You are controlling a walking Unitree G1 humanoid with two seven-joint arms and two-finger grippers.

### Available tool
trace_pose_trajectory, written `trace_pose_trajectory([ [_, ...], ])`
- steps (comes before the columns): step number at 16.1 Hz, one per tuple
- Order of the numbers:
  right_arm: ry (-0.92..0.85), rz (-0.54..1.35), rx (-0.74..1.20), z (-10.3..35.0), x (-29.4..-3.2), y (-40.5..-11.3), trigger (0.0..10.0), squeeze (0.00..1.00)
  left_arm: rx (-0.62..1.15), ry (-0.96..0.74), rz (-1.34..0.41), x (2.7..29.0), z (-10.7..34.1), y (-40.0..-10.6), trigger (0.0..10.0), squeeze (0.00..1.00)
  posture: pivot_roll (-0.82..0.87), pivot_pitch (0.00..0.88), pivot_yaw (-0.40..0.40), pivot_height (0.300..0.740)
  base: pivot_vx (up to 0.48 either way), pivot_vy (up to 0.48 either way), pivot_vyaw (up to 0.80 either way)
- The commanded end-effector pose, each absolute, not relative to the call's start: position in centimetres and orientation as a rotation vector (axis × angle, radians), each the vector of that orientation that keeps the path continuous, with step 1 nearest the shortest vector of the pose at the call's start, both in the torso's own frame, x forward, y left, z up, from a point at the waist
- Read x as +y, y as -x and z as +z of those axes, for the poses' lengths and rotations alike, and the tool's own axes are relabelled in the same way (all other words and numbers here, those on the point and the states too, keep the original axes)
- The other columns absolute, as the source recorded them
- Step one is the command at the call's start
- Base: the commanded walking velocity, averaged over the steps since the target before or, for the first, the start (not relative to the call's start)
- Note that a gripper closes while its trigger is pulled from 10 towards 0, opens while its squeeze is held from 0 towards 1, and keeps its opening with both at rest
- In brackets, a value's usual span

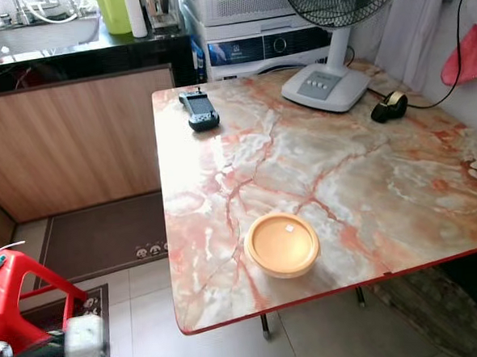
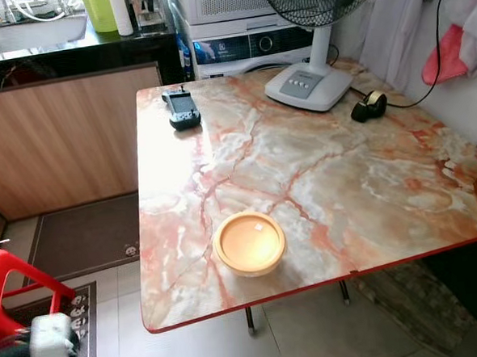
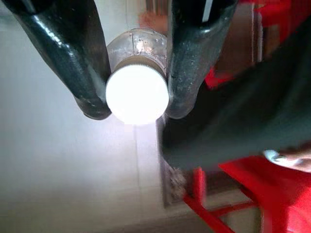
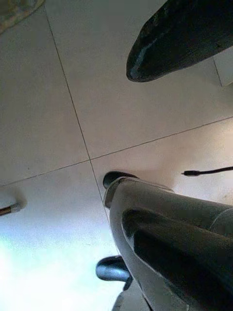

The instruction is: Restocking fridge

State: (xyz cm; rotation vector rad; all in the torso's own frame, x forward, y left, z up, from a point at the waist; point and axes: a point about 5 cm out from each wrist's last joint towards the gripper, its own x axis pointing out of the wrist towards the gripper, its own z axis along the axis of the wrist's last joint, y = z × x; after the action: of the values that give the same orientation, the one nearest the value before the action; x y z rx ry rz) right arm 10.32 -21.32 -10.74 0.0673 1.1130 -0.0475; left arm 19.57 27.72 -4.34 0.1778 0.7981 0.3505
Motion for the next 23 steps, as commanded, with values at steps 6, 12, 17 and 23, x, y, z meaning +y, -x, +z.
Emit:
trace_pose_trajectory([
  [6, -0.109, -0.117, 1.080, -10.6, -21.9, -10.0, 10.0, 0.00, 0.976, -0.187, 0.247, 24.5, -7.9, -16.5, 10.0, 0.00, 0.12, 0.000, -0.032, 0.740, 0.000, 0.000, 0.00],
  [12, -0.114, -0.108, 1.078, -10.7, -21.7, -10.0, 10.0, 0.00, 0.967, -0.195, 0.184, 23.9, -8.1, -16.6, 10.0, 0.00, 0.12, 0.000, -0.029, 0.740, 0.000, 0.000, 0.00],
  [17, -0.100, -0.104, 1.093, -10.7, -21.9, -9.7, 10.0, 0.00, 1.060, -0.146, 0.156, 23.5, -9.6, -13.2, 10.0, 0.00, 0.12, 0.000, -0.036, 0.740, 0.000, 0.000, 0.00],
  [23, -0.090, -0.090, 1.100, -10.7, -22.1, -9.4, 10.0, 0.00, 1.099, -0.145, 0.148, 23.9, -9.9, -11.8, 10.0, 0.00, 0.11, 0.000, -0.034, 0.740, -0.272, 0.000, 0.00],
])
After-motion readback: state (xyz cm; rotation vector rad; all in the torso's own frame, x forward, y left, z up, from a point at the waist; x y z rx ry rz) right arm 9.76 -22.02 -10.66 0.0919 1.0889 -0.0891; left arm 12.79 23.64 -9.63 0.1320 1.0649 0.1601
